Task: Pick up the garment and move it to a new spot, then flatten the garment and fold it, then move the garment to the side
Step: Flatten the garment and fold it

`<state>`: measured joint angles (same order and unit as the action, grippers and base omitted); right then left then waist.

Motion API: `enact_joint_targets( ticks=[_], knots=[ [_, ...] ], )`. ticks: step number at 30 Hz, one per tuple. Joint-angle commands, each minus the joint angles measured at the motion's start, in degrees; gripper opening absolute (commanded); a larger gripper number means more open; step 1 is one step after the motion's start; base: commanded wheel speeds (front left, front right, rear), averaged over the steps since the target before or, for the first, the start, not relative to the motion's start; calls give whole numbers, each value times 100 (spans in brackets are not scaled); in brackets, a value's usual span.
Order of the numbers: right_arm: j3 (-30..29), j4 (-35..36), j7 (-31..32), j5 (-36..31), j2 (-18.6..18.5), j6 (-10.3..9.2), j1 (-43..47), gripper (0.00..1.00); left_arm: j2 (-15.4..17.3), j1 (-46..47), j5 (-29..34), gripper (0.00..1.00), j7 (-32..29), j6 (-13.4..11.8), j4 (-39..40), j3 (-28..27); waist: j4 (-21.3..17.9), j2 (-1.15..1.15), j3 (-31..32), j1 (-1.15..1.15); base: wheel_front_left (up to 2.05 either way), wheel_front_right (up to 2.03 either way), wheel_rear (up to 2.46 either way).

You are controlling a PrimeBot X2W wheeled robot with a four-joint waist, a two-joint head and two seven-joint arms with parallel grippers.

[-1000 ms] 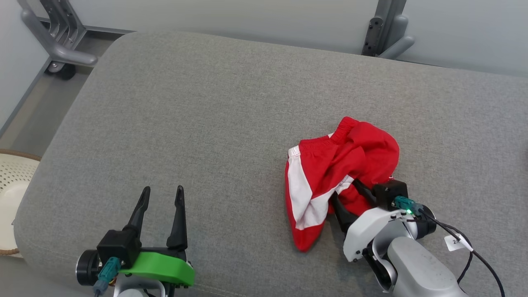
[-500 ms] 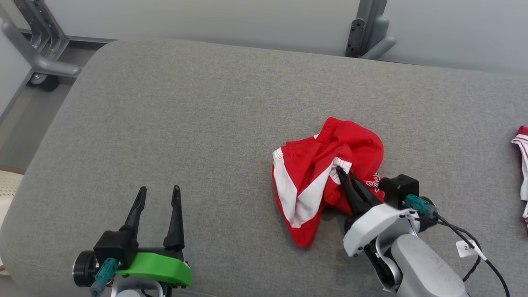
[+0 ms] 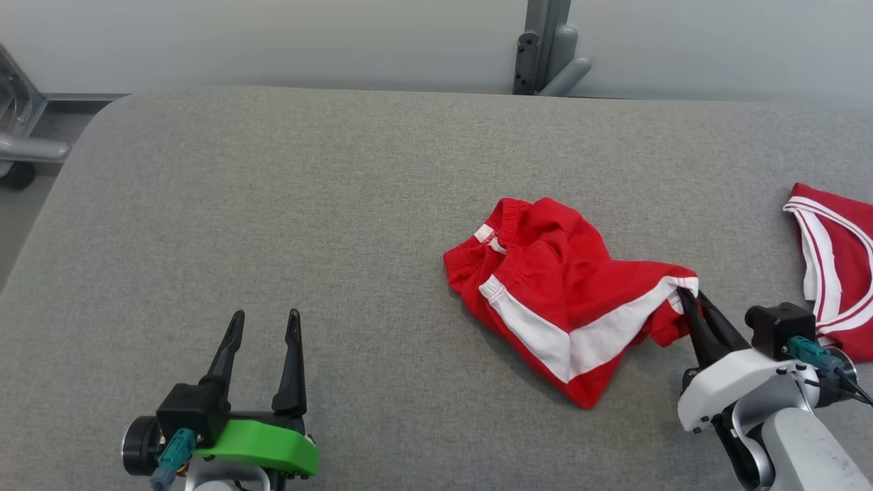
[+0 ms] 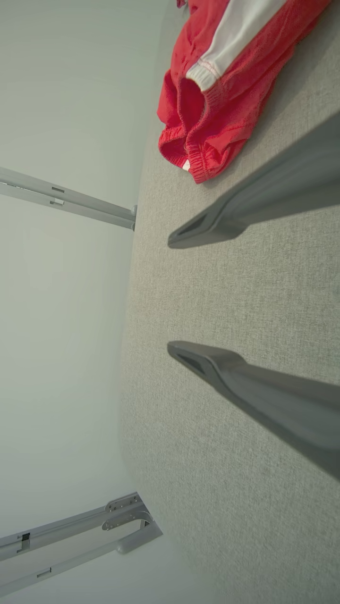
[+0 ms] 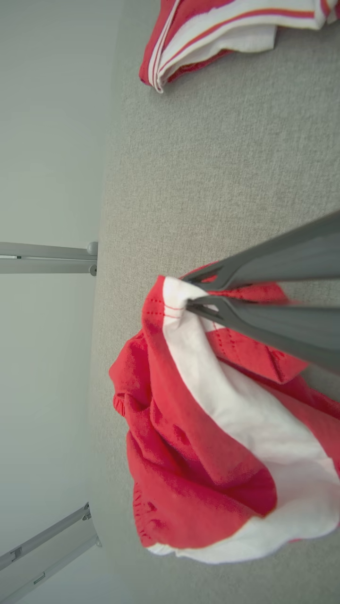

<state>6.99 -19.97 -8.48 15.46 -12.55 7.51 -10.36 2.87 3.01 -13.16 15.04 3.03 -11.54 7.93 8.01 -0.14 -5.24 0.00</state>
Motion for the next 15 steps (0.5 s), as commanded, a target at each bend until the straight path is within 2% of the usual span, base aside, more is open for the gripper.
enact_joint_targets(
  ticks=[1,5,11,13,14,15],
  knots=[
    [-50,29,37,-43,-4,-6,71,0,5,55,-2,100,17,4,-1,0,-46,14,-36,0,0,0,0],
    [-312,-55,217,-182,-6,-6,91,0,5,93,-2,100,17,2,-3,42,-86,14,-62,0,0,0,0],
    [-517,-295,130,-264,124,-6,47,0,5,129,-9,100,17,-3,-13,80,-166,14,-75,0,0,0,0],
    [-533,-351,52,-275,149,-6,-3,36,5,163,-11,100,17,4,0,107,-209,14,-99,0,0,0,0],
    [-550,-374,3,-275,165,-6,-18,49,5,173,-15,100,17,20,-11,133,-230,14,-104,0,0,0,0],
    [-557,-398,-43,-282,178,-6,-23,94,5,173,-18,100,17,27,-26,154,-252,14,-103,0,0,0,0]
  ],
)
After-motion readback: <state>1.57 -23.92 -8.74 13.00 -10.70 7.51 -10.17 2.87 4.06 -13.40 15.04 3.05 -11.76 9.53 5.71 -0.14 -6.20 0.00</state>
